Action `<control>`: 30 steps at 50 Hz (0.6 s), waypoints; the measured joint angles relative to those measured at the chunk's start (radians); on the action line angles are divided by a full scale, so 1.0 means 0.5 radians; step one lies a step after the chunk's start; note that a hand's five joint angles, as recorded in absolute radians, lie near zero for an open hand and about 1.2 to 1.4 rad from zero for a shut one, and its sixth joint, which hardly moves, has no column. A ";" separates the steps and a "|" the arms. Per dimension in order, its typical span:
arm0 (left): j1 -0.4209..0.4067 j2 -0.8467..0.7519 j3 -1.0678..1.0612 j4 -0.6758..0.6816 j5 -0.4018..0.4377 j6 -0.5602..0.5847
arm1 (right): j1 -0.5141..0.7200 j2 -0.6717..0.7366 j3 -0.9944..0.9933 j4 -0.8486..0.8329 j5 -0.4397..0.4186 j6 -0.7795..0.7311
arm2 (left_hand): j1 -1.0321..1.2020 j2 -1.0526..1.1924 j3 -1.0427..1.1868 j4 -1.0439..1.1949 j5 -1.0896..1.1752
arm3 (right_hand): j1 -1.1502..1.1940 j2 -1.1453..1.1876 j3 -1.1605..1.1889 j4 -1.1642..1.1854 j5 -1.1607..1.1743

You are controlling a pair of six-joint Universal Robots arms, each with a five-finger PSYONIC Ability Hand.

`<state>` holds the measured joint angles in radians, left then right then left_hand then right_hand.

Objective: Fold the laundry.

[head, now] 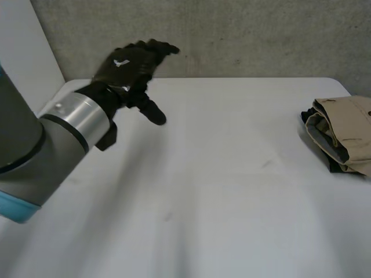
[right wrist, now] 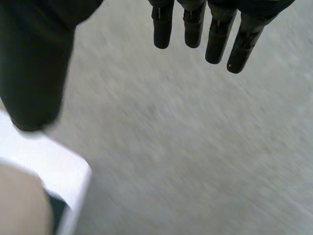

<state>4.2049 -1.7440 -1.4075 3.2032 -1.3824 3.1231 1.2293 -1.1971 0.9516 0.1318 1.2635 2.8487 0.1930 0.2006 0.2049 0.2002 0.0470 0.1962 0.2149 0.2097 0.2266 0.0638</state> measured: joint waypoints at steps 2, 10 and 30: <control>0.043 0.033 -0.007 0.000 -0.078 0.001 | 0.179 -0.136 0.125 -0.024 0.005 0.099 | 0.000 0.000 0.000 0.000 0.000 | 0.000 0.000 0.000 0.000 0.000; 0.202 0.158 -0.090 -0.001 -0.337 0.009 | 0.800 -0.438 0.599 -0.196 0.118 0.200 | 0.000 0.000 0.000 0.000 0.000 | 0.000 0.000 0.000 0.000 0.000; 0.287 0.263 -0.358 0.007 -0.389 0.020 | 1.488 -0.402 0.969 -0.429 0.660 0.170 | 0.000 0.000 0.000 0.000 0.000 | 0.000 0.000 0.000 0.000 -0.001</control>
<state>4.3486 -1.6124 -1.5866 3.2066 -1.5768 3.1332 1.9732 -1.3979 1.4361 -0.0827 1.5935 2.9335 0.1930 0.2005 0.2049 0.2002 0.0469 0.1961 0.2149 0.2097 0.2266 0.0633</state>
